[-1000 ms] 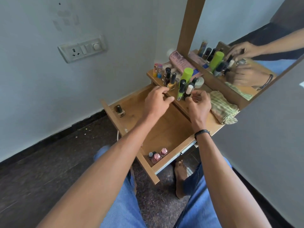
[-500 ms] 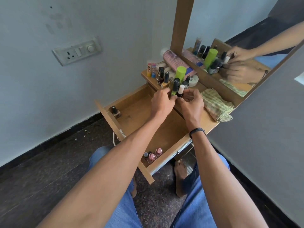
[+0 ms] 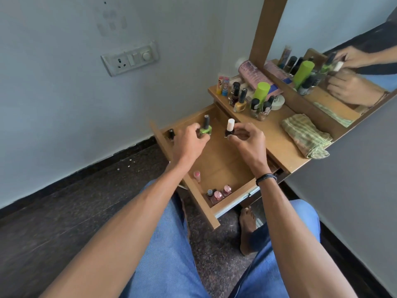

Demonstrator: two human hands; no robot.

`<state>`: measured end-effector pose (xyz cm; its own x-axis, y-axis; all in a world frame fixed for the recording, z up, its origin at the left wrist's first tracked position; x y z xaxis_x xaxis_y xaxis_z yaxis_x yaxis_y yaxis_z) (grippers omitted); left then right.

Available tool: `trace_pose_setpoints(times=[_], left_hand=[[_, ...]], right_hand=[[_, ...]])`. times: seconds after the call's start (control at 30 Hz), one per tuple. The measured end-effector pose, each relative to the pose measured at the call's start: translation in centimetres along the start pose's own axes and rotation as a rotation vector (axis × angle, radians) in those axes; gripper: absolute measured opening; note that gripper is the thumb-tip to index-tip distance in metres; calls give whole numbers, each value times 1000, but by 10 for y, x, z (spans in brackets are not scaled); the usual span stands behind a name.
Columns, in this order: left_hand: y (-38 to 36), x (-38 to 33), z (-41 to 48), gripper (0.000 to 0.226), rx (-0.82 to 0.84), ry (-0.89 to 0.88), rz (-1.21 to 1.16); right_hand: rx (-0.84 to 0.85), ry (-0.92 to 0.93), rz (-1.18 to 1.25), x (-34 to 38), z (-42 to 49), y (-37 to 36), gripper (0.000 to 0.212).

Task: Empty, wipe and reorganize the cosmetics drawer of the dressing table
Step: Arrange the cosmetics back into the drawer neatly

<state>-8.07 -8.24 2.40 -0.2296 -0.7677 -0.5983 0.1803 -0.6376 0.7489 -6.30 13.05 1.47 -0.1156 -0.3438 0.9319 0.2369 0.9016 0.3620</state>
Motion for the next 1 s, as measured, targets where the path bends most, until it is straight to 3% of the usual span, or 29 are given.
trace_pose_setpoints(times=[0.23,0.43,0.57,0.7,1.0], left_hand=[[25,46,1,27,98,-32,397],[15,44,9,21,241,-80,655],[6,46,9,17,305,-46,697],[0,54,8,33,401,25,711],[-4,55,10,44,417,43,740]], right_hand=[[248,-16,-96,-3,-3,-74,25],[275,-80,-104,-20,7,-89,23],[303,-146,-103,-37,7,-94,21],[317,-189,-148,-52,3,-96,25],[313,-179,-202,-61,6,-100,30]])
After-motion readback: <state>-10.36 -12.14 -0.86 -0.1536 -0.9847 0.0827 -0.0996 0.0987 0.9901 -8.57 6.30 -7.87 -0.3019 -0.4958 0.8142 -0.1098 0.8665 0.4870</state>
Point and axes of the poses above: each hand's wrist, its own z-axis towards the middle knuckle, its own y-axis out of the back of the hand, x = y × z, the point moved 9 cm from there along z, towards the middle knuckle, and after that the axes turned 11 degrees about -y, right-handed, at the moved point
